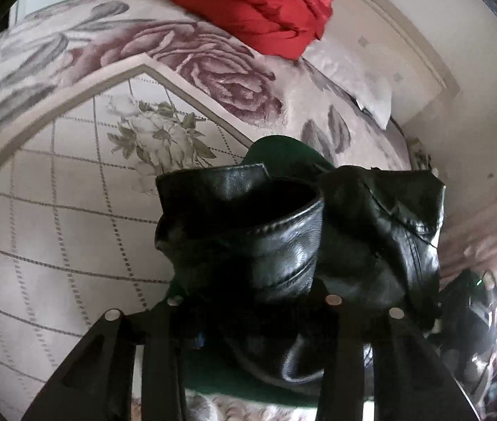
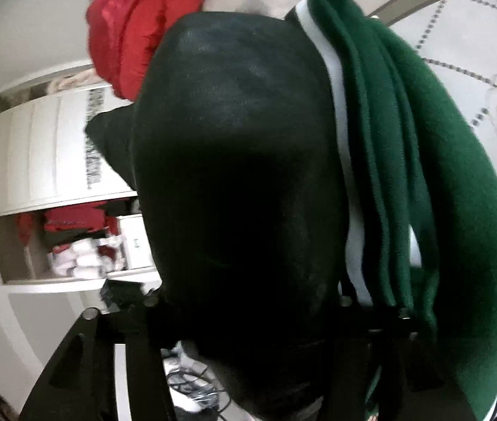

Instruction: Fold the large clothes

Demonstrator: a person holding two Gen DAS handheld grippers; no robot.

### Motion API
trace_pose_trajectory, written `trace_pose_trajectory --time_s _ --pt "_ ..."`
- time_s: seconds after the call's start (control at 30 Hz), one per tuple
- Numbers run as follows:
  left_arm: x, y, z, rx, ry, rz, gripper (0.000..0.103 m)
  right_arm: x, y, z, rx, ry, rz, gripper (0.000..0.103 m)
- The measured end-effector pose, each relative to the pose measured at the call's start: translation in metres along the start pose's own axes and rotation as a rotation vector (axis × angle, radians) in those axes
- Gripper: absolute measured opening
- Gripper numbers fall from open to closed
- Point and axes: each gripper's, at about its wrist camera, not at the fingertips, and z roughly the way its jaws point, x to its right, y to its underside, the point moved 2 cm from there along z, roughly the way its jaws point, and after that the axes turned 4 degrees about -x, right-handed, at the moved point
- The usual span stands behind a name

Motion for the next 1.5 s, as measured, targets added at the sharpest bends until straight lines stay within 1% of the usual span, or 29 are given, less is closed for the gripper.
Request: trace_pose_trajectory --time_s 0.03,0.07,0.1,0.13,0.17,0.2,0.23,0.27,0.3,0.37,0.4,0.43,0.47,0.5,0.57,0.67,0.7,0.77,0.8,0.83,0.87,0.9,0.93,1.1,1.2,1.27,1.3,1.4,1.5 --pt "0.005 0.001 -0.008 -0.003 -0.016 0.038 0.040 -0.010 0.006 -0.006 0.023 0.105 -0.018 0.076" --pt "0.010 0.001 -0.011 -0.002 -0.037 0.064 0.045 -0.023 0.015 -0.012 0.056 0.223 -0.054 0.078" --pt "0.018 0.003 -0.018 -0.001 -0.083 0.119 0.063 -0.032 0.025 -0.014 0.085 0.306 -0.084 0.084" --pt "0.027 0.005 -0.025 0.005 -0.141 0.174 0.090 -0.048 0.038 -0.018 0.117 0.445 -0.138 0.088" --pt "0.029 0.004 -0.029 0.015 -0.185 0.214 0.099 -0.061 0.052 -0.021 0.150 0.579 -0.179 0.088" --pt "0.034 0.006 -0.037 0.030 -0.213 0.247 0.102 -0.073 0.063 -0.023 0.183 0.681 -0.207 0.091" --pt "0.040 0.008 -0.047 0.041 -0.226 0.279 0.102 -0.084 0.078 -0.024 0.218 0.774 -0.230 0.097" --pt "0.043 0.009 -0.054 0.047 -0.240 0.301 0.102 -0.095 0.094 -0.025 0.247 0.852 -0.239 0.099" --pt "0.046 0.011 -0.062 0.050 -0.260 0.318 0.102 -0.101 0.106 -0.024 0.265 0.906 -0.243 0.101" --pt "0.055 0.016 -0.083 0.050 -0.300 0.355 0.102 -0.117 0.142 -0.025 0.321 1.035 -0.264 0.101" --pt "0.059 0.020 -0.095 0.058 -0.320 0.374 0.102 -0.119 0.161 -0.022 0.341 1.067 -0.268 0.101" --pt "0.063 0.024 -0.112 0.070 -0.339 0.398 0.102 -0.130 0.178 -0.026 0.371 1.105 -0.265 0.101" --pt "0.066 0.024 -0.121 0.079 -0.335 0.409 0.102 -0.139 0.192 -0.031 0.391 1.120 -0.265 0.101" --pt "0.069 0.026 -0.139 0.099 -0.324 0.423 0.102 -0.144 0.203 -0.036 0.408 1.126 -0.262 0.101" --pt "0.079 0.032 -0.179 0.133 -0.316 0.448 0.102 -0.169 0.236 -0.051 0.441 1.130 -0.254 0.102" --pt "0.089 0.041 -0.230 0.146 -0.300 0.460 0.102 -0.209 0.286 -0.073 0.496 1.129 -0.240 0.102" --pt "0.093 0.047 -0.254 0.157 -0.300 0.466 0.102 -0.220 0.299 -0.080 0.513 1.134 -0.235 0.102" --pt "0.101 0.053 -0.288 0.171 -0.302 0.472 0.102 -0.248 0.337 -0.099 0.555 1.138 -0.229 0.102" --pt "0.105 0.058 -0.309 0.177 -0.288 0.477 0.103 -0.261 0.349 -0.106 0.571 1.148 -0.229 0.102" --pt "0.109 0.064 -0.331 0.176 -0.278 0.484 0.103 -0.276 0.369 -0.115 0.589 1.162 -0.225 0.102" --pt "0.111 0.068 -0.342 0.170 -0.272 0.490 0.103 -0.291 0.389 -0.124 0.603 1.162 -0.222 0.102" --pt "0.115 0.074 -0.362 0.164 -0.263 0.503 0.103 -0.301 0.404 -0.130 0.615 1.162 -0.222 0.102" --pt "0.119 0.080 -0.381 0.162 -0.270 0.514 0.103 -0.316 0.425 -0.139 0.635 1.166 -0.226 0.102" --pt "0.130 0.104 -0.455 0.159 -0.243 0.529 0.103 -0.378 0.510 -0.178 0.703 1.179 -0.234 0.102" --pt "0.137 0.120 -0.495 0.168 -0.228 0.540 0.103 -0.411 0.554 -0.196 0.743 1.194 -0.264 0.102" --pt "0.140 0.130 -0.515 0.171 -0.207 0.546 0.103 -0.429 0.581 -0.206 0.766 1.188 -0.271 0.102" --pt "0.142 0.135 -0.527 0.177 -0.212 0.551 0.103 -0.439 0.598 -0.211 0.774 1.182 -0.281 0.102" --pt "0.145 0.147 -0.555 0.187 -0.208 0.559 0.103 -0.460 0.636 -0.224 0.808 1.176 -0.293 0.102" --pt "0.147 0.153 -0.576 0.203 -0.211 0.557 0.103 -0.474 0.664 -0.235 0.831 1.163 -0.290 0.102"
